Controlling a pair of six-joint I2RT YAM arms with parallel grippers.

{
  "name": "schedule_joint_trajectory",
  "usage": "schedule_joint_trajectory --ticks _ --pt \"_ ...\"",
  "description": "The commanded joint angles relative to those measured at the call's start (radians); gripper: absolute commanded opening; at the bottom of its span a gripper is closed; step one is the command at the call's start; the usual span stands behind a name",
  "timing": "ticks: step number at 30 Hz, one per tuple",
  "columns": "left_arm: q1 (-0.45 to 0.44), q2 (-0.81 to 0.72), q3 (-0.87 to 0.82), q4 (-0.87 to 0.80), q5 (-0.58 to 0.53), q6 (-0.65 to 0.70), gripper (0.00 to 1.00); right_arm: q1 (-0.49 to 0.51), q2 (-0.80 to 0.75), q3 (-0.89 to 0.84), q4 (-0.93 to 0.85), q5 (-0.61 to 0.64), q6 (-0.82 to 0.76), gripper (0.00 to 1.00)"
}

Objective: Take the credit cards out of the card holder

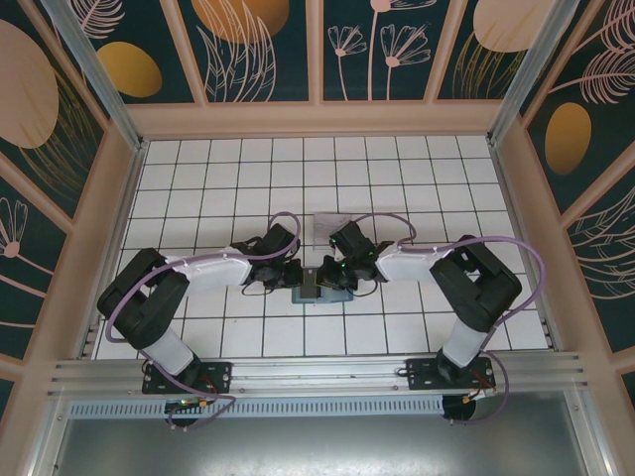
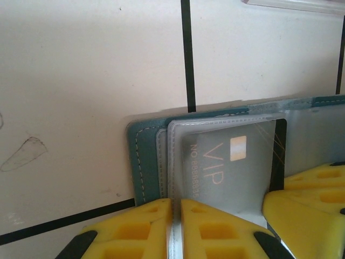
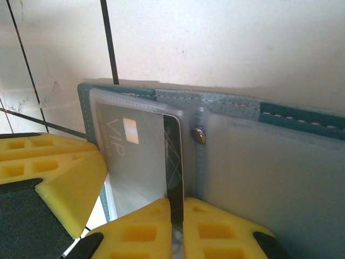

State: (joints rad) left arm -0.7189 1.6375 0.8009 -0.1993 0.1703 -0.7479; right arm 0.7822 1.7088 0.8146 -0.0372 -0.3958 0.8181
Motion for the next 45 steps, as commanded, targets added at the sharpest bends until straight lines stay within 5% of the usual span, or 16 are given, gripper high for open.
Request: schedule_joint_trajectory --ticks 1,39,45 --pt "0.004 0.052 -0.026 -0.119 -0.092 0.02 0.15 0.003 -0.021 -0.028 0.007 -0.028 -0.001 0.09" --pt "0.006 0.004 -0.017 -0.158 -0.11 -0.003 0.16 -0.051 -0.097 -0.12 -0.025 -0.007 -0.033 0.02" --pt "0.004 -0.084 -0.009 -0.129 -0.069 -0.031 0.26 -0.051 -0.079 -0.106 0.01 -0.041 -0.036 0.02"
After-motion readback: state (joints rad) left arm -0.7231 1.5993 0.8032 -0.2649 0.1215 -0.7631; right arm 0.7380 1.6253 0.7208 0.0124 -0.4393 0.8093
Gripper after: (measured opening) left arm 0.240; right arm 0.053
